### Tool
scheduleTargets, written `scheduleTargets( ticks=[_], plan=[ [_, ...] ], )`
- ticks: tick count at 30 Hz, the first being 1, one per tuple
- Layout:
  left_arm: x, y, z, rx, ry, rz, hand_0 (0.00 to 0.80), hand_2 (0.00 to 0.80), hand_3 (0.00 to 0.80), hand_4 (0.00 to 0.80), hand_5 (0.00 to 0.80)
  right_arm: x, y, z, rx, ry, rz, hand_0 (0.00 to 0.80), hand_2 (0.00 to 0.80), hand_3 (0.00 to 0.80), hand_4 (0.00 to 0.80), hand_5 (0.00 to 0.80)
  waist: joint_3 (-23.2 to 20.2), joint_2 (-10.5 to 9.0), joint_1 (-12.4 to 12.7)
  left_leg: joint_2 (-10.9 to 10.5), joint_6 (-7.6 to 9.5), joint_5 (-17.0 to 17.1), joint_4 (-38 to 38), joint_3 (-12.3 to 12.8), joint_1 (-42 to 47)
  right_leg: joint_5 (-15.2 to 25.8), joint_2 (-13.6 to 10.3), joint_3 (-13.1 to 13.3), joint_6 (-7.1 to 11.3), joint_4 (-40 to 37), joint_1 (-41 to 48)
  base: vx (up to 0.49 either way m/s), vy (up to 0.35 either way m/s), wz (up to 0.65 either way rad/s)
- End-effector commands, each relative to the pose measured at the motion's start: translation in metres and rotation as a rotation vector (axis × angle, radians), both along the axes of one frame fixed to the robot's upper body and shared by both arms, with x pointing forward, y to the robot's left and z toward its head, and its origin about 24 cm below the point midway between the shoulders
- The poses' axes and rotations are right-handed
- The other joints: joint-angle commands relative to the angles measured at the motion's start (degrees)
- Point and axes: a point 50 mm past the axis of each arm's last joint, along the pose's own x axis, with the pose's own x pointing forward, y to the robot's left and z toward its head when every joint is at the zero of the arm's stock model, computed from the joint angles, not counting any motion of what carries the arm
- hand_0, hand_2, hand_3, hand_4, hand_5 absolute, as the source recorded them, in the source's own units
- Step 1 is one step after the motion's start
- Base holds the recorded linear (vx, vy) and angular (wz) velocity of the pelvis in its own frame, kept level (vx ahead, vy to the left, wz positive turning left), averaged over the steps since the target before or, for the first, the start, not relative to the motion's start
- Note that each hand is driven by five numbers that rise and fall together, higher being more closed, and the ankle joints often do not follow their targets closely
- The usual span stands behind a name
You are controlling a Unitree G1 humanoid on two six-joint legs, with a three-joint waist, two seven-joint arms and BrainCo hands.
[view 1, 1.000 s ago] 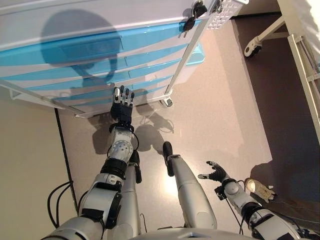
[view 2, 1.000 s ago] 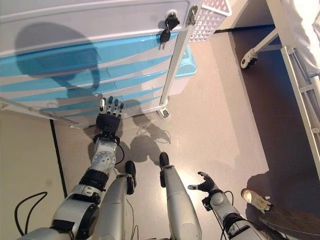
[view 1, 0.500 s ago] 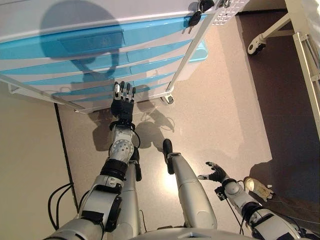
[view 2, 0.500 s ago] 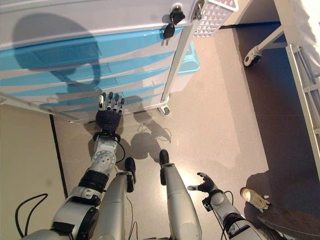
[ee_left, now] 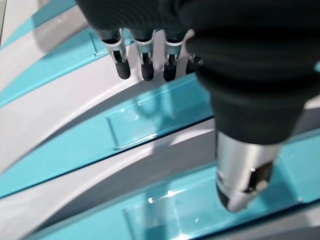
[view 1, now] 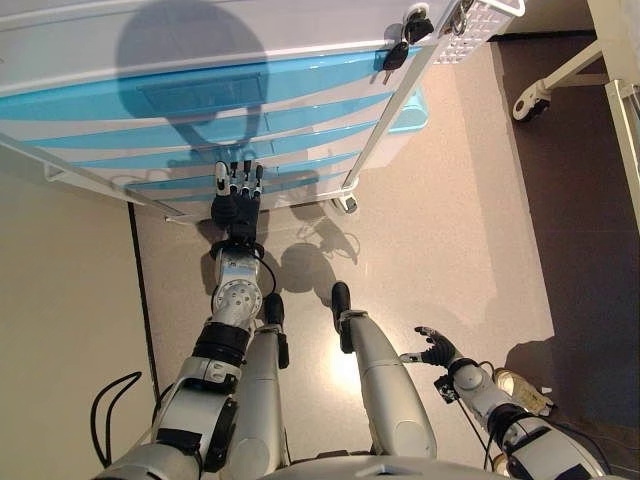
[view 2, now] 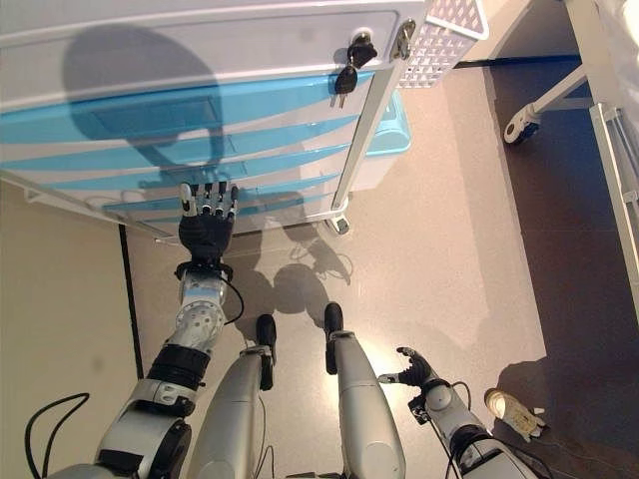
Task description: Open the drawer and pick up the medicine
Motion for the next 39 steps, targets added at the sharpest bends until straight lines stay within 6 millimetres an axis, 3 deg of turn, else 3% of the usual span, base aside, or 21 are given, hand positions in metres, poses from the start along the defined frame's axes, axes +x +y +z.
scheduleTargets(
  ticks=[1, 10, 20, 21, 22, 39],
  plan=[
    [-0.008, 0.016, 0.123, 0.133, -0.563, 0.089, 0.000, 0.000, 0.000, 0.000, 0.000, -0.027, -0.015, -0.012, -0.059, 0.079, 0.034, 0.000, 0.000, 0.000, 0.000, 0.000, -5.7, 1.44, 1.0, -3.0, 2.95, -1.3, -0.3, -0.1, -0.6, 6.1, -0.7, 0.2, 4.20, -6.4, 1.2, 0.000, 0.000, 0.00],
    [-0.002, 0.020, 0.144, 0.155, -0.591, 0.116, 0.000, 0.000, 0.000, 0.000, 0.000, -0.028, -0.017, -0.013, -0.078, 0.089, 0.051, 0.000, 0.000, 0.000, 0.000, 0.000, -6.0, 1.23, 0.7, -2.9, 2.45, -0.2, -2.8, -0.7, 1.1, 6.5, -1.3, -0.7, 4.56, -8.4, 3.1, 0.008, -0.001, 0.01],
    [-0.001, 0.019, 0.150, 0.167, -0.589, 0.137, 0.000, 0.000, 0.000, 0.000, 0.000, -0.027, -0.012, -0.014, -0.077, 0.088, 0.054, 0.000, 0.000, 0.000, 0.000, 0.000, -6.1, 1.28, 0.8, -2.9, 2.19, 0.0, -3.4, -1.3, 2.7, 5.9, -1.5, -1.3, 4.41, -8.1, 4.5, 0.007, -0.001, 0.00],
    [-0.001, 0.019, 0.150, 0.167, -0.589, 0.137, 0.442, 0.442, 0.442, 0.442, 0.442, -0.027, -0.012, -0.014, -0.077, 0.088, 0.054, 0.000, 0.000, 0.000, 0.000, 0.000, -6.1, 1.28, 0.8, -2.9, 2.18, 0.0, -3.5, -1.3, 2.7, 5.9, -1.5, -1.3, 4.41, -8.1, 4.6, 0.000, 0.000, 0.00],
    [-0.001, 0.018, 0.151, 0.164, -0.592, 0.131, 0.800, 0.800, 0.800, 0.800, 0.800, -0.027, -0.012, -0.013, -0.076, 0.086, 0.053, 0.000, 0.000, 0.000, 0.000, 0.000, -6.1, 1.26, 0.8, -3.0, 2.14, 0.0, -3.5, -1.3, 2.8, 5.9, -1.4, -1.3, 4.40, -8.3, 4.8, 0.000, 0.000, 0.00],
    [0.000, 0.015, 0.149, 0.204, -0.593, 0.100, 0.800, 0.800, 0.800, 0.800, 0.800, -0.033, -0.016, -0.016, -0.092, 0.112, 0.067, 0.000, 0.000, 0.000, 0.000, 0.000, -6.1, 1.00, 1.5, -3.4, 1.71, 2.0, -6.8, -2.8, 5.6, 5.5, -2.0, -2.5, 4.08, -8.3, 7.0, -0.004, -0.012, 0.00]
  ],
)
